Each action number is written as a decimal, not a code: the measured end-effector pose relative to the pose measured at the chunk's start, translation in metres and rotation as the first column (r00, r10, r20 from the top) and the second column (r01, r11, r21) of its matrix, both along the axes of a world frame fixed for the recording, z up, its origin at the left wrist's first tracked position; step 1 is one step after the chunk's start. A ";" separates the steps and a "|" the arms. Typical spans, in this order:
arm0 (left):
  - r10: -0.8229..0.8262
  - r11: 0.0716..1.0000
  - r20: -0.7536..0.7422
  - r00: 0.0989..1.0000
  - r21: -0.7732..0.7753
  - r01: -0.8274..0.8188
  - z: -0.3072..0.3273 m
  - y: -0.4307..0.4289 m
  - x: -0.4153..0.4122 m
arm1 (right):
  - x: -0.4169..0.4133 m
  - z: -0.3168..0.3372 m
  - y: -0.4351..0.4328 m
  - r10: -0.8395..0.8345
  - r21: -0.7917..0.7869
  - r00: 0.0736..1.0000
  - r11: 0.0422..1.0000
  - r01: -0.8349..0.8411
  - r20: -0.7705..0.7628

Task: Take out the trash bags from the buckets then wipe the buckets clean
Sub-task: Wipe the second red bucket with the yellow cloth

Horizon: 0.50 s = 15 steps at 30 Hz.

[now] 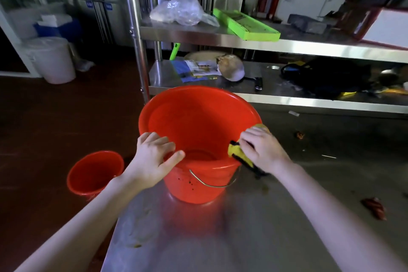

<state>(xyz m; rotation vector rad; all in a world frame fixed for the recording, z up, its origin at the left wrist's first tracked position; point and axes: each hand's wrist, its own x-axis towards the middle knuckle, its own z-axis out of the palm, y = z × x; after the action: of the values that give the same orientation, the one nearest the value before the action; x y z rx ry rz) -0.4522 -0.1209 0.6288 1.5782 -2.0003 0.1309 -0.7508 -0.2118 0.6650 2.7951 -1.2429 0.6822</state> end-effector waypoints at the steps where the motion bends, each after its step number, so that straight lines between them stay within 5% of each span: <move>1: -0.045 0.999 0.043 0.998 0.017 0.045 0.000 -0.001 0.004 | -0.007 0.005 -0.015 -0.011 0.044 0.999 0.999 0.013 -0.047; 3: -0.091 0.996 0.134 0.987 0.012 0.090 0.000 -0.001 0.011 | -0.011 0.006 -0.030 -0.050 0.066 0.997 0.996 0.053 -0.054; 9: -0.017 0.998 0.245 0.969 -0.061 0.033 0.000 -0.002 0.000 | 0.056 -0.026 0.051 -0.306 -0.137 0.898 0.922 0.362 0.315; 12: -0.016 0.998 0.222 0.975 -0.049 0.028 0.000 0.004 0.003 | 0.099 -0.034 0.087 -0.295 -0.187 0.904 0.913 0.362 0.308; 15: -0.027 1.000 0.083 0.996 -0.007 0.028 -0.001 0.011 0.001 | 0.080 -0.027 0.077 -0.111 -0.223 0.971 0.962 0.158 0.213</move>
<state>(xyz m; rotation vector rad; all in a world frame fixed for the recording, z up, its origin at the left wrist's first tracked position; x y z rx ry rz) -0.4516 -0.1102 0.6277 1.5625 -2.0817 0.1968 -0.6712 -0.1347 0.6383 2.4722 -1.2691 1.0454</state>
